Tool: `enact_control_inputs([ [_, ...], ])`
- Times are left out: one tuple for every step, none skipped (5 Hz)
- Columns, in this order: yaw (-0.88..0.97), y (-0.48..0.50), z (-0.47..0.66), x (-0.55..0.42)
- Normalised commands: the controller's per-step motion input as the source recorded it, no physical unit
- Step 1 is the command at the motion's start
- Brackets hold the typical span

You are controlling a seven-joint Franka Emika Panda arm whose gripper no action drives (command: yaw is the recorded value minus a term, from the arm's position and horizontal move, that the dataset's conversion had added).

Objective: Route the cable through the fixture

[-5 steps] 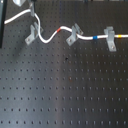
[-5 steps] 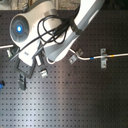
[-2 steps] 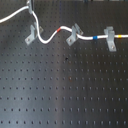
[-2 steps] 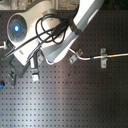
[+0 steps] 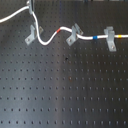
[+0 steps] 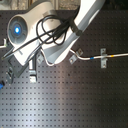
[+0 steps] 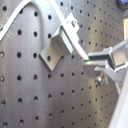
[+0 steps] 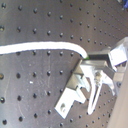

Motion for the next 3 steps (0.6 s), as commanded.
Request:
enact_control_inputs([
  [0.00,0.018,0.00,0.018],
  [0.27,0.159,0.26,-0.153],
  [0.27,0.128,0.15,-0.113],
])
